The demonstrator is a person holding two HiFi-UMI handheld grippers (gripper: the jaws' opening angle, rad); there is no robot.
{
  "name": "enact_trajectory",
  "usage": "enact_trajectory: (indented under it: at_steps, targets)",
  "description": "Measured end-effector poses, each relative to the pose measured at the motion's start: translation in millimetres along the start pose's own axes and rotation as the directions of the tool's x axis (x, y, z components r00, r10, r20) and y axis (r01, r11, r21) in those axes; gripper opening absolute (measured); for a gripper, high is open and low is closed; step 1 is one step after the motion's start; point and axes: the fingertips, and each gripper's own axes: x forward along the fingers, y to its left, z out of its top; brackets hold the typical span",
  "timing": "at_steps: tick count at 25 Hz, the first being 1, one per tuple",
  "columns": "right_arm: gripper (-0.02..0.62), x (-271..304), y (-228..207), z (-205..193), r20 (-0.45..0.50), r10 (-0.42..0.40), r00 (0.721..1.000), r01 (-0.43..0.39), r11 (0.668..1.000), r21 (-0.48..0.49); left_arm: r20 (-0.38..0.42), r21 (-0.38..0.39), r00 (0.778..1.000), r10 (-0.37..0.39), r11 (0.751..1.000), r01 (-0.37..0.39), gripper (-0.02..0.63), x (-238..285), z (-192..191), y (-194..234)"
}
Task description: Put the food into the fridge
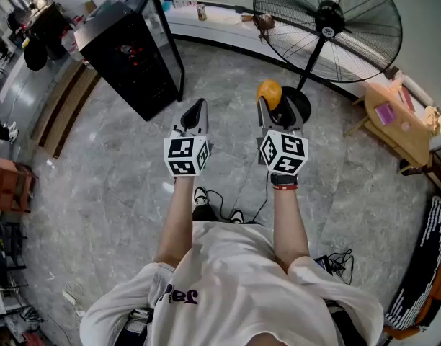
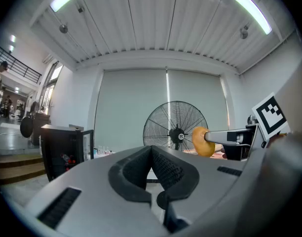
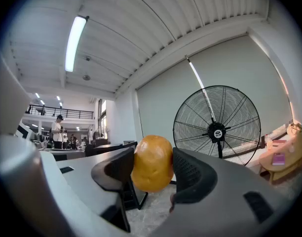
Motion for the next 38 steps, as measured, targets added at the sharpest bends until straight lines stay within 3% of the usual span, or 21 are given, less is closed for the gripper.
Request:
enact_trajectory:
  at_steps: [14, 30, 38]
  targets:
    - [0.261, 79, 56, -13, -0.043, 0.075, 0.996, -0.076, 0.997, -0.032, 0.004, -0.05, 0.998, 0.067, 0.997, -0.067, 0.017, 23, -7, 90]
    - [0.261, 242, 200, -31, -0.066, 0.208, 0.976, -0.21, 0.977, -0.03, 0.03, -0.094, 0.986, 0.165, 0.982, -0.161, 0.018, 59, 0, 283]
    - [0.261, 320, 292, -51, -0.092, 0.278, 0.956, -0.281, 0.96, -0.019, 0.031, -0.115, 0.975, 0.218, 0.97, -0.213, 0.017, 60, -1, 387]
